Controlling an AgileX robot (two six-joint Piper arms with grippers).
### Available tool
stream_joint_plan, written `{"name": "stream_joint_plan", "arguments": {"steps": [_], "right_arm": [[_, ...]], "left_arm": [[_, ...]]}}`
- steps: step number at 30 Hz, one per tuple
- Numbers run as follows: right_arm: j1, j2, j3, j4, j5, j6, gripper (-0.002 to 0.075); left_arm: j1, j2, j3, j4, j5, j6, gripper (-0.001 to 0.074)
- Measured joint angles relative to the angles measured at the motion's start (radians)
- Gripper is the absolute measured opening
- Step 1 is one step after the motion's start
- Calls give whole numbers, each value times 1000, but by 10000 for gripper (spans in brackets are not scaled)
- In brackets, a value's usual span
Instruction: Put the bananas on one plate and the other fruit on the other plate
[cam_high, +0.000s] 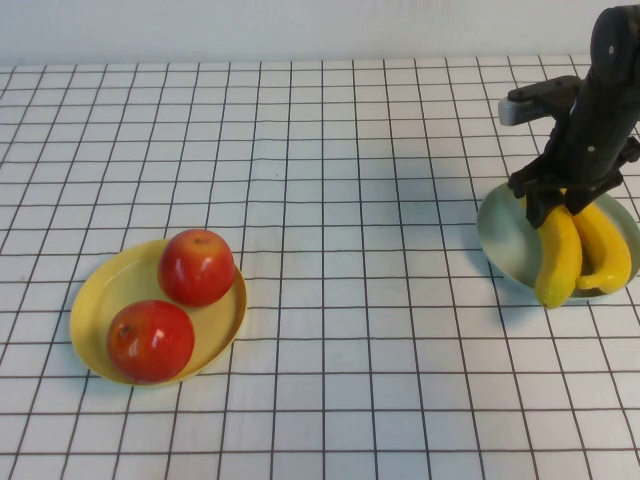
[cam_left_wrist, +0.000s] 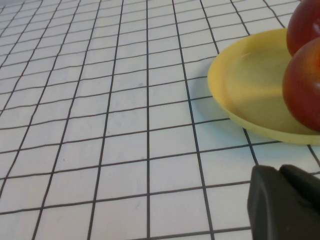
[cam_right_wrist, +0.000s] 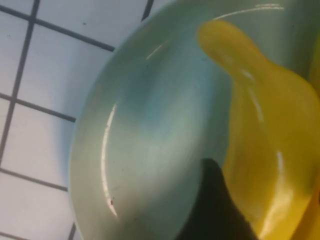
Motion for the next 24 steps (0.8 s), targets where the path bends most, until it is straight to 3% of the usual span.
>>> {"name": "stream_joint_plan", "arguments": {"steps": [9, 14, 17, 20, 24], "right_arm": [[0, -20, 0, 32, -2, 0, 391], [14, -145, 8, 138, -54, 0, 277], [56, -263, 61, 150, -176, 0, 150], [108, -428, 200, 164, -350, 0, 41], [165, -666, 472, 180, -588, 0, -3]], "left_arm": [[0, 0, 0, 0, 0, 0, -4], [0, 0, 0, 0, 0, 0, -4], [0, 0, 0, 0, 0, 0, -4], [0, 0, 0, 0, 0, 0, -4], [0, 0, 0, 0, 0, 0, -4]]}}
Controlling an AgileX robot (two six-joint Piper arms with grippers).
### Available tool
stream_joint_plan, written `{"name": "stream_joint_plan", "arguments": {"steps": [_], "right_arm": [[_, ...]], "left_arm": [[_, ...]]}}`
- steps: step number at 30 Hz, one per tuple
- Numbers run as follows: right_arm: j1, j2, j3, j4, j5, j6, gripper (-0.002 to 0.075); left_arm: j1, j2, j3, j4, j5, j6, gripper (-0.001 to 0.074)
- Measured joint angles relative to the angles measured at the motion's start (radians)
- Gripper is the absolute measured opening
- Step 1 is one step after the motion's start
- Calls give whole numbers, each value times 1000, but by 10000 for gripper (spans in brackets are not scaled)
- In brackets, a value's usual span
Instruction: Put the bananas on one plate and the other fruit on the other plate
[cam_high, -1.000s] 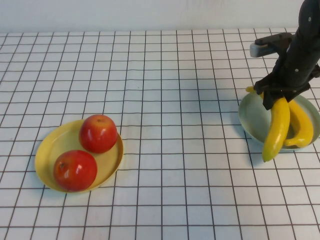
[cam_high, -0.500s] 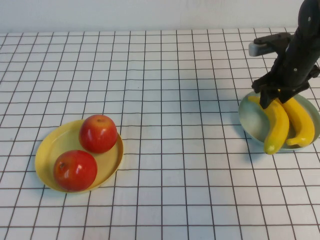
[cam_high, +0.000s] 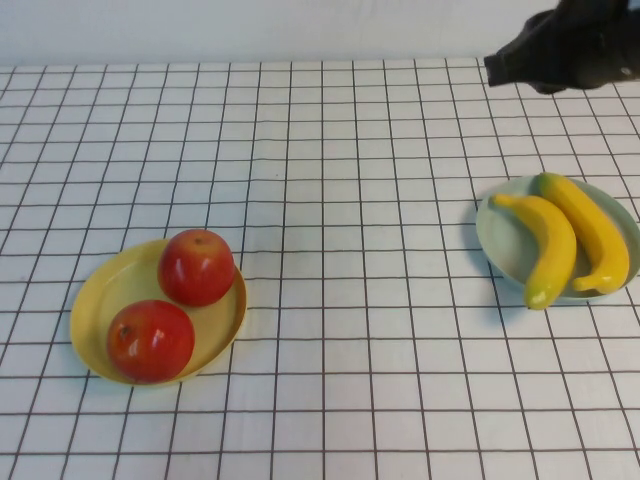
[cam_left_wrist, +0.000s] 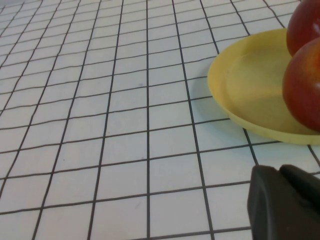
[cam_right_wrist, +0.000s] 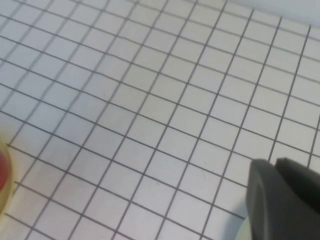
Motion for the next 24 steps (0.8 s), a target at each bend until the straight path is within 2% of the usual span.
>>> {"name": "stream_joint_plan", "arguments": {"steps": [6, 13, 18, 24], "right_arm": [[27, -328, 429, 43, -276, 0, -13], [27, -657, 801, 43, -436, 0, -14], [27, -849, 996, 47, -547, 0, -14], [27, -1011, 1140, 47, -611, 0, -14]], "left_arm": [[0, 0, 0, 0, 0, 0, -4], [0, 0, 0, 0, 0, 0, -4], [0, 0, 0, 0, 0, 0, -4], [0, 0, 0, 0, 0, 0, -4]]}}
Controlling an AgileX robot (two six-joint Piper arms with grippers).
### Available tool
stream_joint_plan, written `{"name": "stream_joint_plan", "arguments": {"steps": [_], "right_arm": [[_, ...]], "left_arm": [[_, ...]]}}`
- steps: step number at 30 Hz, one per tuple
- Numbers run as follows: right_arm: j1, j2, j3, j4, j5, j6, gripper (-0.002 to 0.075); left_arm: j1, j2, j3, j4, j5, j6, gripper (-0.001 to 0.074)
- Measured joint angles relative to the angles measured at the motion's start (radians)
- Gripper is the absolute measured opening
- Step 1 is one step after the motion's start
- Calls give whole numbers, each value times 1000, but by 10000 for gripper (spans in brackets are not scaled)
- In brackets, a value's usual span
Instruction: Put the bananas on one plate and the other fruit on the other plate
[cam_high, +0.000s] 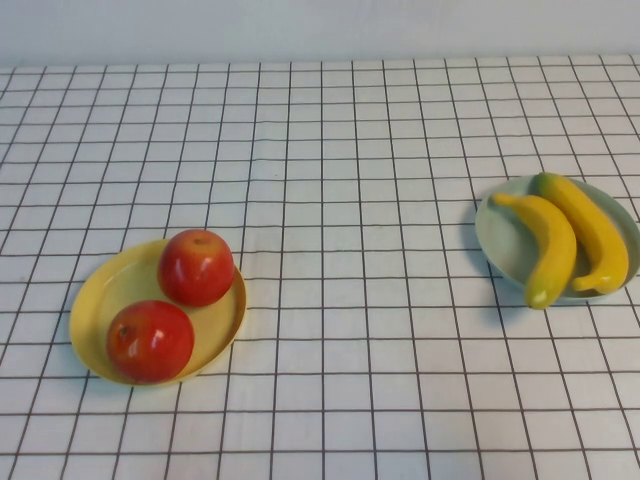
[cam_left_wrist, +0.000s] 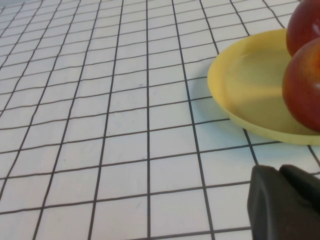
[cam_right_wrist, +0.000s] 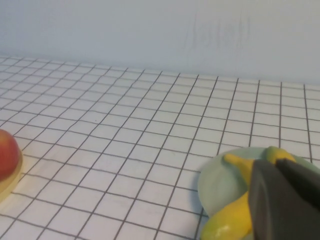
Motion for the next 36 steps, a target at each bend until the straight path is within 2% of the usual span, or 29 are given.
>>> {"name": "stream_joint_plan", "arguments": {"steps": [9, 13, 23, 30, 36], "right_arm": [[-23, -149, 301, 106, -304, -7, -14], [-84, -243, 353, 113, -310, -7, -14], [-272, -511, 353, 99, -71, -5, -14], [-282, -536, 355, 45, 246, 112, -14], [-282, -536, 359, -83, 304, 145, -14]], "left_arm": [[0, 0, 0, 0, 0, 0, -4], [0, 0, 0, 0, 0, 0, -4], [0, 0, 0, 0, 0, 0, -4], [0, 0, 0, 0, 0, 0, -4], [0, 0, 0, 0, 0, 0, -4]]}}
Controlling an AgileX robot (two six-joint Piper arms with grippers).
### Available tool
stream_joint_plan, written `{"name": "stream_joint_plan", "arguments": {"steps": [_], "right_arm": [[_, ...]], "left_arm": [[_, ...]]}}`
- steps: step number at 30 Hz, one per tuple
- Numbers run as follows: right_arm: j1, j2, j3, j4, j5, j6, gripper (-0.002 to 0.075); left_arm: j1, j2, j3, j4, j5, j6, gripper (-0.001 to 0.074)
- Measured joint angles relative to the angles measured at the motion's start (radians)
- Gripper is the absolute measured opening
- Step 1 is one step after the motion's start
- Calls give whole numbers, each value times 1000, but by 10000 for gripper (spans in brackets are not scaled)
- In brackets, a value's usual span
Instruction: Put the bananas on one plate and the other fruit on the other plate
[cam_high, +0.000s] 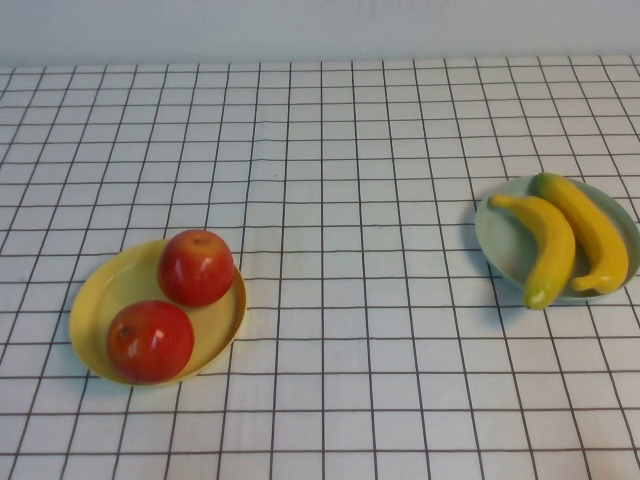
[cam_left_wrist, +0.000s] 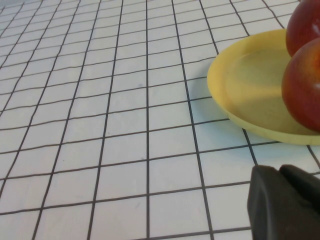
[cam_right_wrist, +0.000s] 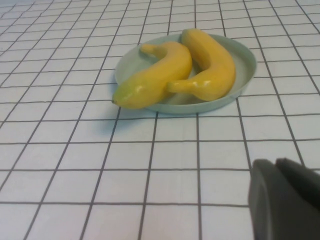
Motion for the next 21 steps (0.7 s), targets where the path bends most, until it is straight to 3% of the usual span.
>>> {"name": "stream_joint_plan", "arguments": {"steps": [21], "right_arm": [[0, 0, 0, -9, 6, 0, -14]], "left_arm": [[0, 0, 0, 0, 0, 0, -4]]}}
